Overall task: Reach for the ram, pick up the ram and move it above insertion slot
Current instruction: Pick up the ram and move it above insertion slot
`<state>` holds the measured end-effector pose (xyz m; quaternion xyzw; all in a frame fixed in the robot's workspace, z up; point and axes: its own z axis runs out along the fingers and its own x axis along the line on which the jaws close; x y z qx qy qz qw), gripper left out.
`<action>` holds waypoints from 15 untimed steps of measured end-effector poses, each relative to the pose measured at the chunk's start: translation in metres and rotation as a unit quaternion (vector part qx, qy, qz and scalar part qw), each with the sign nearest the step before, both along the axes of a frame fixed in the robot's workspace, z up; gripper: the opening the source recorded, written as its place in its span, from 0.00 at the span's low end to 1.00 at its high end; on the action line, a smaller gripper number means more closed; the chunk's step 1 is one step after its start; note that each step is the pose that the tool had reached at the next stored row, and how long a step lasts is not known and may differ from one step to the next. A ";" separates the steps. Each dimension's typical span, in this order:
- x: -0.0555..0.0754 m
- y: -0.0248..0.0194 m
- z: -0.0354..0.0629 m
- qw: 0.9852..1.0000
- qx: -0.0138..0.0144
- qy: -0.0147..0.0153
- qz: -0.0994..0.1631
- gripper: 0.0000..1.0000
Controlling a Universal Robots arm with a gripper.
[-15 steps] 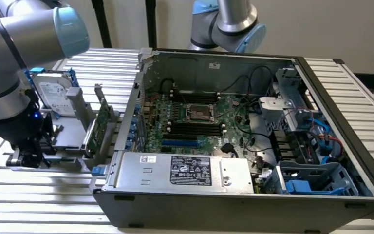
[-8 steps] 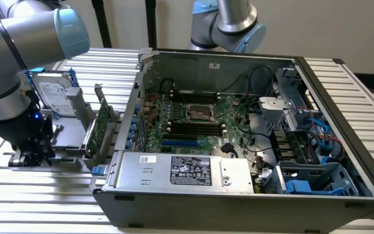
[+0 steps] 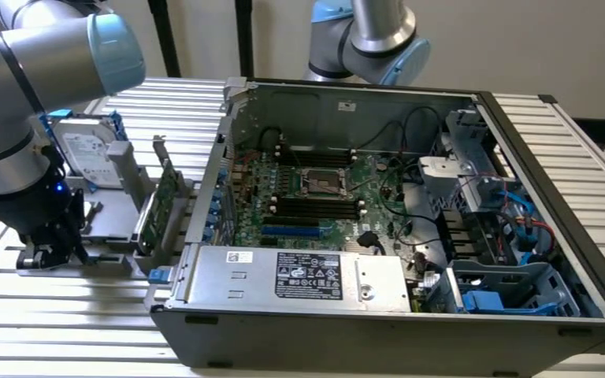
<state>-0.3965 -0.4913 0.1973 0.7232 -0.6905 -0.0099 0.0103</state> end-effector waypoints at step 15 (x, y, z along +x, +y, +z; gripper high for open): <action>0.000 0.0000 0.0030 1.000 0.001 0.000 0.000 0.13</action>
